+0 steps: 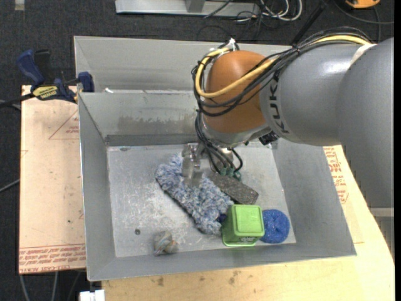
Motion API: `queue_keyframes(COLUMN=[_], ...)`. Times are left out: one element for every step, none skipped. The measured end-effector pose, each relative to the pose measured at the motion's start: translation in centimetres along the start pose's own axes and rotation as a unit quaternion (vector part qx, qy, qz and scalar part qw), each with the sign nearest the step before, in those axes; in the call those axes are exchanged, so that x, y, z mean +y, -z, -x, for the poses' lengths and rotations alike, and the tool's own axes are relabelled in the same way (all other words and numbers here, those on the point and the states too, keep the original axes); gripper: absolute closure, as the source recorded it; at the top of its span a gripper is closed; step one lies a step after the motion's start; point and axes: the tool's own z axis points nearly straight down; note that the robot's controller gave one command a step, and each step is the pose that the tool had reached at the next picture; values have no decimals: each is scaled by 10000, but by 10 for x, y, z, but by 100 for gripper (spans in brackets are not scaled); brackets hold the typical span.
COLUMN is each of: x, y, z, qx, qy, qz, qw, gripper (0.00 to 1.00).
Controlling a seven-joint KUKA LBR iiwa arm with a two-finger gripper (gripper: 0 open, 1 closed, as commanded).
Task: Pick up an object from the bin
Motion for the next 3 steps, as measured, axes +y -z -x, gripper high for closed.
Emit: queue_keyframes(x=[0, 7, 42], y=[0, 53, 32], z=[0, -40, 17], qx=[0, 41, -9], qy=[0, -208, -367], qz=[0, -10, 2], qw=[10000, 9998, 9993], gripper=[100, 100, 100])
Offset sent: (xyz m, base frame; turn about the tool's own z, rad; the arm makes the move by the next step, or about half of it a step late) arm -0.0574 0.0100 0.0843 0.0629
